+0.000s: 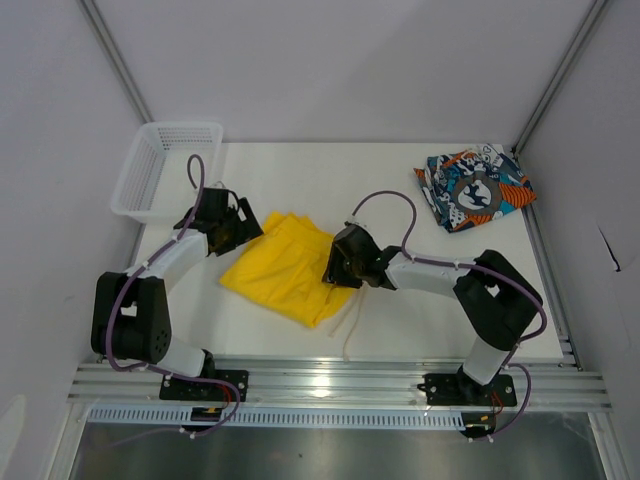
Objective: Fold and stack the shorts
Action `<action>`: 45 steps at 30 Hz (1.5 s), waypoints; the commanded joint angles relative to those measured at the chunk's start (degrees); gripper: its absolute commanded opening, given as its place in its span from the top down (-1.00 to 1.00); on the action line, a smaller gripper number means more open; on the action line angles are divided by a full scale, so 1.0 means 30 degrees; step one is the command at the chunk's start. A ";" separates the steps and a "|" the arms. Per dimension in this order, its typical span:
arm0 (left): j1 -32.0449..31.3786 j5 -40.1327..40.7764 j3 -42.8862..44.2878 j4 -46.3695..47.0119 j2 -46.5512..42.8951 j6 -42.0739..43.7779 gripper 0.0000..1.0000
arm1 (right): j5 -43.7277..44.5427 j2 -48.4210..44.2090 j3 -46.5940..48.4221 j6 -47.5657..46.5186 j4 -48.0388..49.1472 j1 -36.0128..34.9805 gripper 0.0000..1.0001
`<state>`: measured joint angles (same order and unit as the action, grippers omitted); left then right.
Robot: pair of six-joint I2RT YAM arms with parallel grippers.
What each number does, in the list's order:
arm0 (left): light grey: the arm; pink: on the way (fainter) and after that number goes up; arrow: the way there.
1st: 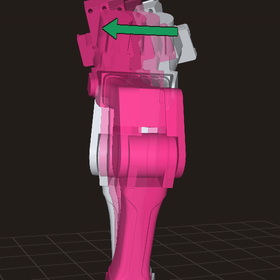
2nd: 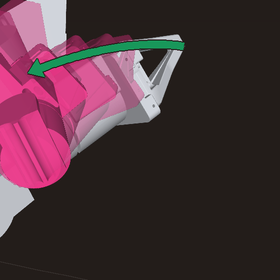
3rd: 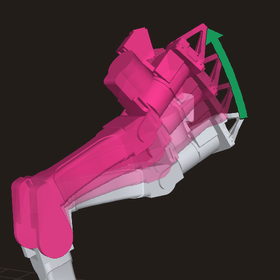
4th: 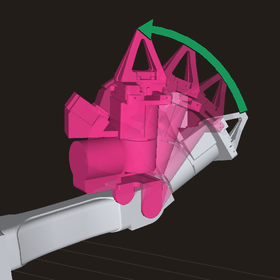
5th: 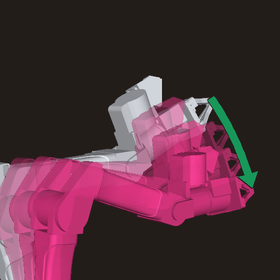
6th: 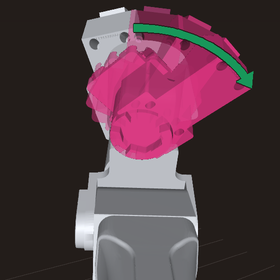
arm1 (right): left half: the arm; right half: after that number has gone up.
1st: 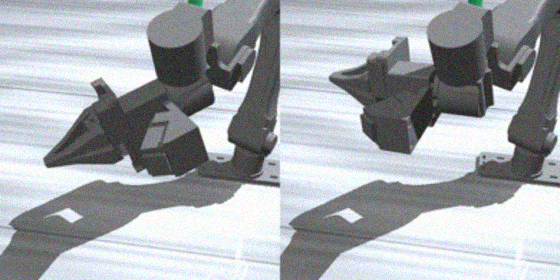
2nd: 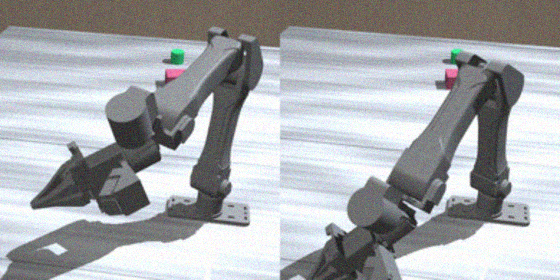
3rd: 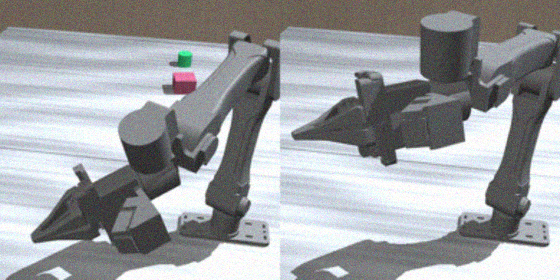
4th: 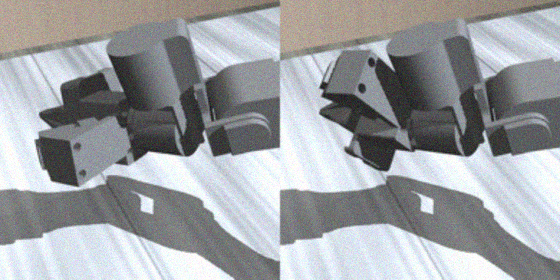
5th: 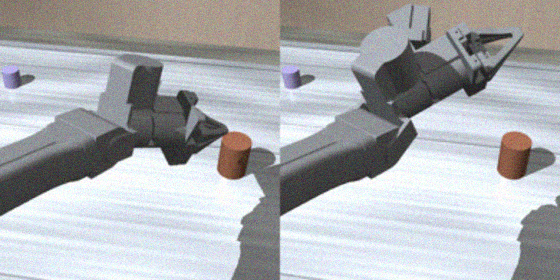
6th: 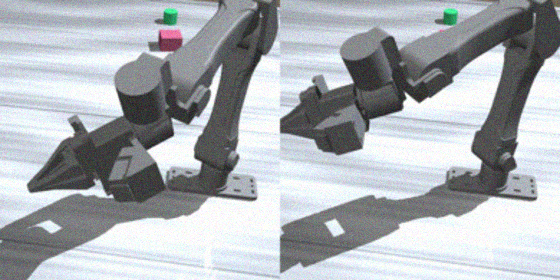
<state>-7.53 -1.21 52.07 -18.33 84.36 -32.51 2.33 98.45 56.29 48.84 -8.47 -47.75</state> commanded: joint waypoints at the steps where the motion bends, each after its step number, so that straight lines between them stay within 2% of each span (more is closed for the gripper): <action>1: 0.0166 0.0170 0.0161 0.0513 -0.0053 0.0232 -0.80 | -0.0218 0.0345 0.0572 0.0215 0.1558 0.0124 0.35; 3: 0.0166 0.0053 0.0161 0.0572 -0.0024 0.0232 -0.80 | -0.0541 0.0434 0.0659 0.0011 0.1884 0.0329 0.67; 4: 0.0166 0.0111 0.0190 0.0543 -0.0023 0.0261 -0.80 | -0.0542 0.0405 0.0689 -0.0194 0.1915 0.0446 1.00; 11: 0.0166 0.0170 0.0132 0.0484 -0.0257 0.0261 -0.80 | 0.0688 -0.2609 -0.0128 -0.2157 0.0013 0.1617 1.00; 15: 0.0166 -0.0005 0.0016 0.0659 -0.0170 0.0144 -0.80 | 0.0076 -0.4513 -0.1590 -0.3357 -0.0779 0.3197 1.00; 19: 0.0166 -0.0413 -0.0189 0.1097 -0.0111 0.0057 -0.79 | -0.0539 -0.4577 -0.2503 -0.4559 -0.1424 0.5537 1.00; 23: 0.0049 -0.1029 -0.0541 0.1859 0.0122 -0.0032 -0.77 | -0.1156 -0.3877 -0.2886 -0.5321 -0.1308 0.6480 1.00; 31: -0.0858 -0.2084 -0.0717 0.2885 0.1002 -0.0061 -0.61 | -0.1216 -0.2496 -0.2973 -0.5323 -0.0547 0.6892 1.00; 34: -0.1443 -0.2962 -0.0776 0.3558 0.0857 -0.0120 -0.62 | -0.1098 -0.2817 -0.2973 -0.5439 -0.0487 0.7038 0.99; 39: -0.3198 -0.3434 -0.0776 0.4670 0.0738 0.0027 -0.76 | -0.0196 -0.3782 -0.3002 -0.5703 -0.0926 0.7126 0.88; 41: -0.3816 -0.3492 -0.0835 0.5140 0.0942 -0.0061 -0.78 | 0.0131 -0.4018 -0.3032 -0.5878 -0.1277 0.7155 0.78; 42: -0.3963 -0.3811 -0.0864 0.5403 0.1118 -0.0090 -0.78 | 0.0509 -0.4135 -0.3032 -0.5908 -0.1365 0.7156 0.64; 43: -0.4081 -0.3872 -0.0893 0.5783 0.1235 -0.0090 -0.78 | 0.0629 -0.4340 -0.3061 -0.5996 -0.1511 0.7214 0.27; 45: -0.4431 -0.3932 -0.0777 0.5991 0.1731 -0.0061 -0.78 | 0.0777 -0.4633 -0.3178 -0.6171 -0.1513 0.7244 -0.28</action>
<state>-19.64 -11.33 49.87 -4.97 87.68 -32.58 1.76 87.46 47.53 32.27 -12.38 -26.46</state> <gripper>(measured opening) 0.889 0.567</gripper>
